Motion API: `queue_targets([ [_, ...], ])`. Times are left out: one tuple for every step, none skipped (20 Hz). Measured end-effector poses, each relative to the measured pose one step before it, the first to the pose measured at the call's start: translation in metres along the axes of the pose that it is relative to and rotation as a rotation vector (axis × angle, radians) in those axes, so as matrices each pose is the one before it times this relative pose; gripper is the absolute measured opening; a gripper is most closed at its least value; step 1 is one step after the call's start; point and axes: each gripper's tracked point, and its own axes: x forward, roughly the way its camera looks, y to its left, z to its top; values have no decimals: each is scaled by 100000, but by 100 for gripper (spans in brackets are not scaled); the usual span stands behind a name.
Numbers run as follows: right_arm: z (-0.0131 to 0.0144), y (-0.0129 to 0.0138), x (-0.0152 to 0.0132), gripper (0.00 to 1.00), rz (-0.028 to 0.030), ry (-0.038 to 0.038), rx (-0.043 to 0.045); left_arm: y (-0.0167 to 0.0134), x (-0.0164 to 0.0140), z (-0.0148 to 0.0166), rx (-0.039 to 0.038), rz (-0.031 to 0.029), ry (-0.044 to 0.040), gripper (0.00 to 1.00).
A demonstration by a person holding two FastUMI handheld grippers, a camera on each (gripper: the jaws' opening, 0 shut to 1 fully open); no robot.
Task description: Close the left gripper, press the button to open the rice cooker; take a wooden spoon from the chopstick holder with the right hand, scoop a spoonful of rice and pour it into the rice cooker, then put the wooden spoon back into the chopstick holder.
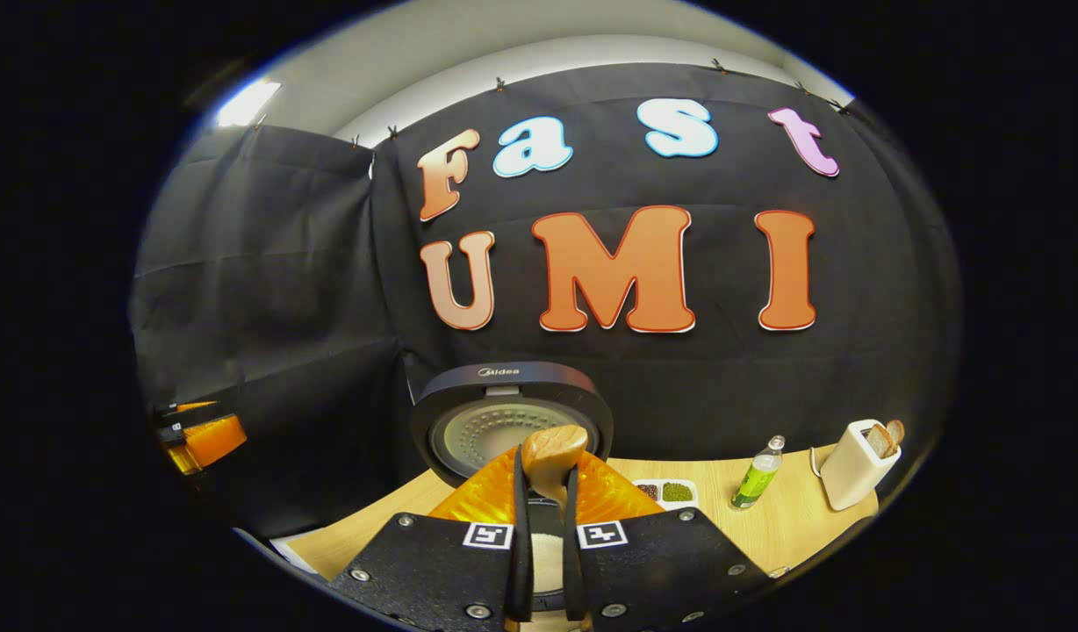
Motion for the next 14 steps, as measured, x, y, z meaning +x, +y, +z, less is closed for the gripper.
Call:
queue_targets([
  [495, -718, -505, 8, -878, -1022, 1306, -77, 24, 312, -269, 304, -512, 95],
  [480, -715, -643, 8, -813, -746, 824, -83, -6, 267, -437, 321, -575, 95],
  [705, -933, -722, 7, -1318, -1111, 799, -254, -167, 239, -423, -268, -598, 95],
  [462, -916, -744, 12, -1339, -1108, 470, -266, -28, 221, -197, -466, -694, 96],
  [451, -1002, -694, 12, -1626, -869, 540, -338, 64, 358, 177, -906, -910, 97],
  [309, -1199, -918, 12, -1732, -412, 562, -214, -120, 227, 516, -488, -807, 98],
  [140, -1167, -881, 12, -1858, -264, 675, -174, 81, 245, 518, -203, -763, 98],
  [237, -1294, -980, 12, -2102, 27, 86, -279, -167, 160, 345, -344, -712, 99],
  [85, -1479, -975, 12, -2651, -153, -271, -264, -140, 214, 59, -176, -514, 100],
  [-28, -1578, -893, 12, -2839, -107, -486, -160, 31, 147, -294, -65, -271, 94],
  [-93, -1552, -869, 13, -2783, 198, -34, -289, -33, 41, -671, -62, 2, 94],
  [-218, -1536, -877, 13, -2509, 260, 555, -380, -139, -11, -874, -313, 171, 94],
  [-165, -1407, -796, 12, -2164, 304, 1081, -401, -198, -123, -751, -364, 203, 94],
  [-302, -1459, -709, 12, -2162, 298, 1611, -330, -115, -53, -494, -306, 261, 94],
])
